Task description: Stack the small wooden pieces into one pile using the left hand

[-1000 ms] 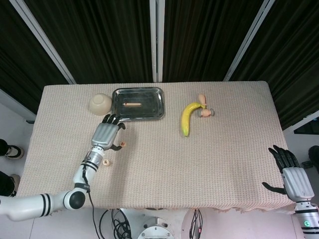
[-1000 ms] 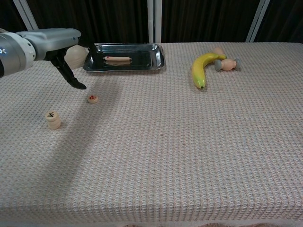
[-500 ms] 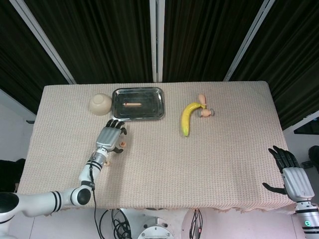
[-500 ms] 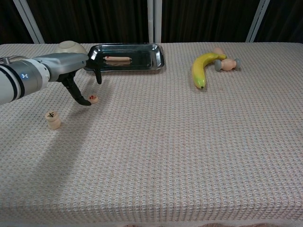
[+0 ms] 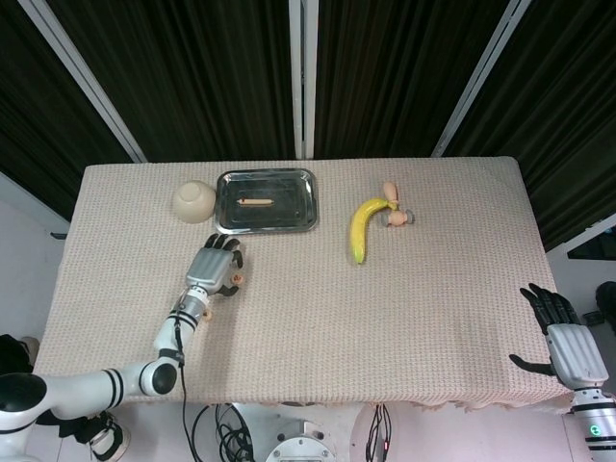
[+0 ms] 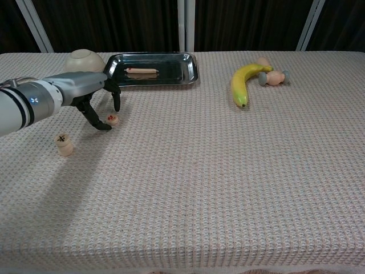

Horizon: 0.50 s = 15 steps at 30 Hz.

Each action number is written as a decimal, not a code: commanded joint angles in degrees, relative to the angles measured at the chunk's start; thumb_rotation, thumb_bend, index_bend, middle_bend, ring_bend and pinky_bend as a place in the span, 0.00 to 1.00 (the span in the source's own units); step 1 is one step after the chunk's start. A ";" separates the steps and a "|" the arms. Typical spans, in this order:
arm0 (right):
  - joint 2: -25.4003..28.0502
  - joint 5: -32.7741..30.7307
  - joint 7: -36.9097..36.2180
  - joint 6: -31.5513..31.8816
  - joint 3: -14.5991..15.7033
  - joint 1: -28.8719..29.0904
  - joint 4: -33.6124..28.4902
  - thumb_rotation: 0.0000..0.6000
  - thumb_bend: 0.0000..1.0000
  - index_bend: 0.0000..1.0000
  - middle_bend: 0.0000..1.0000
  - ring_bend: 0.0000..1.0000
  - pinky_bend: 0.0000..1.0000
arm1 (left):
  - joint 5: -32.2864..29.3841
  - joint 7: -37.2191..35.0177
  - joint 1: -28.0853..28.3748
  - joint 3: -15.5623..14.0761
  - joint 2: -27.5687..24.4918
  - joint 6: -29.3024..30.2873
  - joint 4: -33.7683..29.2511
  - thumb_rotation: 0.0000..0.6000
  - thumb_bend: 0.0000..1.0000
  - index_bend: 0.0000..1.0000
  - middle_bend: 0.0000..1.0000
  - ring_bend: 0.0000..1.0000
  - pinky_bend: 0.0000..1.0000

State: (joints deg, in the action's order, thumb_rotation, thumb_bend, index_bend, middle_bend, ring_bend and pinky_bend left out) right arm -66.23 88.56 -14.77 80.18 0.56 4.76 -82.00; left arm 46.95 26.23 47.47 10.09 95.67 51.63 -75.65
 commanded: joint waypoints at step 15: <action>0.07 -0.02 0.65 -0.17 0.14 -0.01 -0.37 1.00 0.00 0.00 0.00 0.00 0.00 | 2.28 -2.80 -0.72 -0.38 -0.19 -1.30 1.33 1.00 0.29 0.48 0.14 0.00 0.00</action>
State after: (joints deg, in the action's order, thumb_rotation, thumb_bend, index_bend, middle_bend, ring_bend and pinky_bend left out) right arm -66.16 88.54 -14.09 80.00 0.69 4.75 -82.38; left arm 49.23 23.44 46.76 9.71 95.49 50.32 -74.33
